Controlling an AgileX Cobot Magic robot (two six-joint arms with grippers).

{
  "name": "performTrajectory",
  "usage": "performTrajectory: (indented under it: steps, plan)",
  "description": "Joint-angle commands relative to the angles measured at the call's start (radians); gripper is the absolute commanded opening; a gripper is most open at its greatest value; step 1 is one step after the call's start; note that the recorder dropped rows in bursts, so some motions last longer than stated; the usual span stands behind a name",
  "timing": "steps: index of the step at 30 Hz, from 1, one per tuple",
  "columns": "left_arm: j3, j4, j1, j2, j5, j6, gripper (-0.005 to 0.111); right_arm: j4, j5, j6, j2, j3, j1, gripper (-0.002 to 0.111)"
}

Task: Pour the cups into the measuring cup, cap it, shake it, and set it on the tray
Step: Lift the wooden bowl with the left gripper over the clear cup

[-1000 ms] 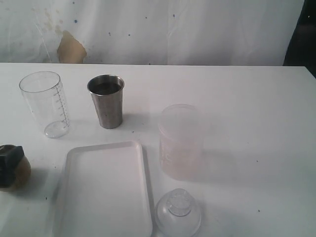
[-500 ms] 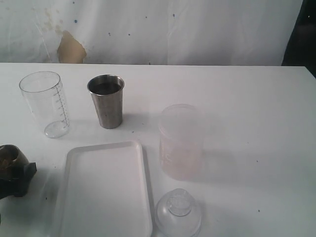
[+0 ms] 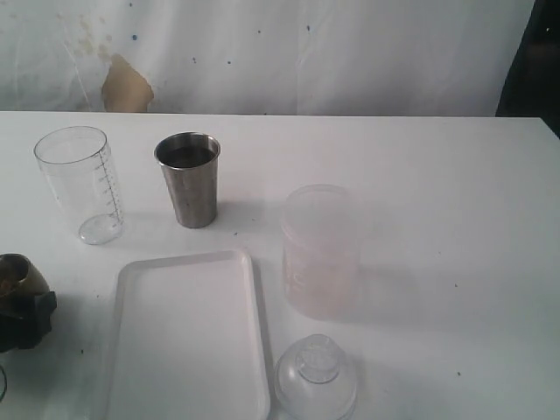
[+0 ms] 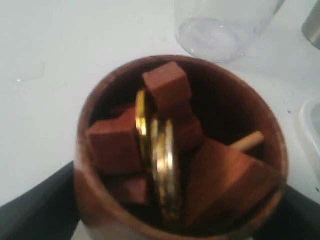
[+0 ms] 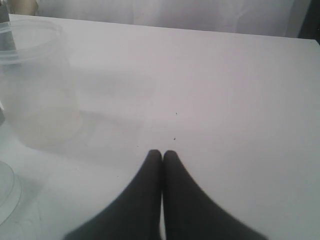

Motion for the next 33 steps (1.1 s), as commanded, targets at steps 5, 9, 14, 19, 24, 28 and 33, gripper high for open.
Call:
performTrajectory:
  steps: [5,9,14,19,24,28,33]
  plan:
    - [-0.050,-0.093,-0.002,-0.235,0.024,-0.057,0.000,-0.001,-0.007,0.004,-0.005,0.002,0.003,0.000]
    - [-0.205,-0.093,-0.002,-0.388,0.448,-0.080,0.000,-0.001,-0.007,0.004,-0.005,0.002,0.003,0.000]
    - [-0.400,-0.093,-0.002,-0.470,0.786,-0.029,0.000,-0.001,-0.007,0.004,-0.005,0.002,0.003,0.000]
    - [-0.579,-0.083,-0.002,-0.476,1.031,0.114,0.000,-0.001,-0.007,0.004,-0.005,0.002,0.003,0.000]
    - [-0.701,-0.066,-0.002,-0.476,1.144,0.216,0.000,-0.001,-0.007,0.004,-0.005,0.002,0.003,0.000]
    - [-0.761,0.051,-0.002,-0.465,1.189,0.250,0.000,-0.001,-0.007,0.004,-0.005,0.002,0.003,0.000]
    - [-0.823,0.267,-0.002,-0.441,1.247,0.250,0.000,-0.001,-0.007,0.004,-0.005,0.002,0.003,0.000]
